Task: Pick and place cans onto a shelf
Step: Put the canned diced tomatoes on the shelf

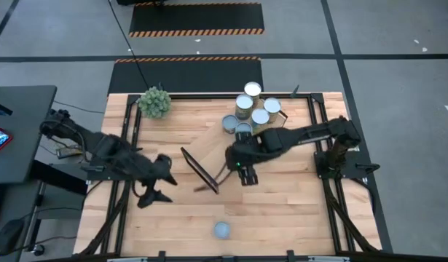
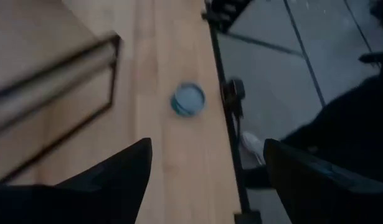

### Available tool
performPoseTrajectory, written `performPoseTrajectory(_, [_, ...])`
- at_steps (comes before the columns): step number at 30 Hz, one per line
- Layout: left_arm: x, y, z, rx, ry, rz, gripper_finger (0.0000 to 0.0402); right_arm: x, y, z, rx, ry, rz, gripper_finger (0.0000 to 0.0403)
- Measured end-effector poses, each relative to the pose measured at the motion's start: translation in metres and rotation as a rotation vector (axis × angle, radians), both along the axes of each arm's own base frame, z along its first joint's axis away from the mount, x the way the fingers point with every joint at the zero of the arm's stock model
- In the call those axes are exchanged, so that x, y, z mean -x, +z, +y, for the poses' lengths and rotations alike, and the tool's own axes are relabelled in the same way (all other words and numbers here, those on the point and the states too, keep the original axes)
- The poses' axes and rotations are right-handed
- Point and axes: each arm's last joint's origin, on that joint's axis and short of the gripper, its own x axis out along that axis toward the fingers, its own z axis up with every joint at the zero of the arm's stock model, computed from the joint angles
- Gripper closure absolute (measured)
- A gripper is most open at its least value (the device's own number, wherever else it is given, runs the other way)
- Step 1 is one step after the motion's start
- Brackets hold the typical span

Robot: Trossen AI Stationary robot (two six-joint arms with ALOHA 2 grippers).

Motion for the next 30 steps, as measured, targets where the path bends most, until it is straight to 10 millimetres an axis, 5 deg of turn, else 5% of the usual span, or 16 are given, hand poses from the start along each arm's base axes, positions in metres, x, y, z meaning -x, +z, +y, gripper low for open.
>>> performPoseTrajectory(11, [-0.001, -0.04, -0.047, 0.0, -0.077, 0.154, 0.0088, -0.018, -0.017, -0.034, 0.078, 0.053, 0.048, 0.0111])
performPoseTrajectory(21, [0.001, -0.042, -0.06, -0.004, -0.044, 0.138, 0.0088, -0.024, -0.022, -0.052, 0.151, 0.05, 0.061, 0.0027])
performPoseTrajectory(30, [0.005, -0.042, -0.064, -0.049, -0.01, 0.093, 0.0088, -0.018, -0.003, -0.037, 0.186, 0.046, 0.027, 0.0011])
